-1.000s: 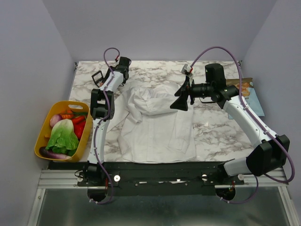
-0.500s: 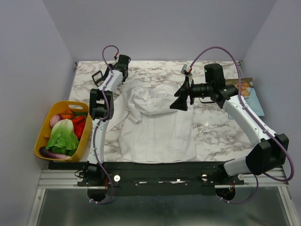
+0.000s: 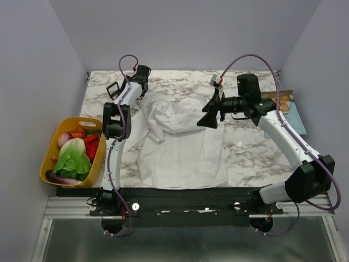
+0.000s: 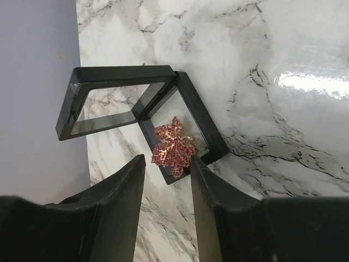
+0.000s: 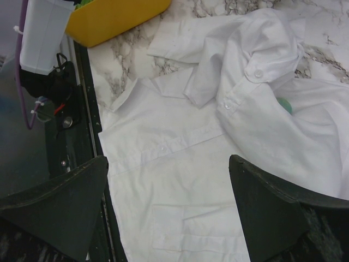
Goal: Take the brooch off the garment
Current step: Place the brooch in the brooch box.
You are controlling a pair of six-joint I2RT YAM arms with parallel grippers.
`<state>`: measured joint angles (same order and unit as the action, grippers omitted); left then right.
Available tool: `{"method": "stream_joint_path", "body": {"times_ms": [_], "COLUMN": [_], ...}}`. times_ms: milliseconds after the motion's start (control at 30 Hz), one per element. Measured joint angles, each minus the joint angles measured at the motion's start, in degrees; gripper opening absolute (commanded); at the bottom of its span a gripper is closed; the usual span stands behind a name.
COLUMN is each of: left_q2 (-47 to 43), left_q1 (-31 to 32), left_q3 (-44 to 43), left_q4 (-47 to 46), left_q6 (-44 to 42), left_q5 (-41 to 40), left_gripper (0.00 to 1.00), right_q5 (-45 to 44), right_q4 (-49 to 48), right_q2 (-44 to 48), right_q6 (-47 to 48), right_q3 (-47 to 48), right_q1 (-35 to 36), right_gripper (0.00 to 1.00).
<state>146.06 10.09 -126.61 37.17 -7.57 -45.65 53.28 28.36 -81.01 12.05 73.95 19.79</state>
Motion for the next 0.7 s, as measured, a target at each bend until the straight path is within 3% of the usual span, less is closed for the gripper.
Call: {"method": "stream_joint_path", "body": {"times_ms": [367, 700], "left_q2": [-7.85, -24.94], "left_q1": [0.02, 4.81], "left_q3": [2.86, 19.76], "left_q4": [-0.31, -7.06], "left_q6": [0.68, -2.89], "left_q5": [4.42, 10.93], "left_gripper": [0.95, 0.99], "right_q5": [-0.04, -1.18], "right_q4": [0.00, -0.07], "right_q2": [0.00, -0.20], "right_q6": [0.02, 0.02], "right_q3": [0.00, 0.00], "right_q1": [0.00, 0.00], "right_gripper": [1.00, 1.00]}}
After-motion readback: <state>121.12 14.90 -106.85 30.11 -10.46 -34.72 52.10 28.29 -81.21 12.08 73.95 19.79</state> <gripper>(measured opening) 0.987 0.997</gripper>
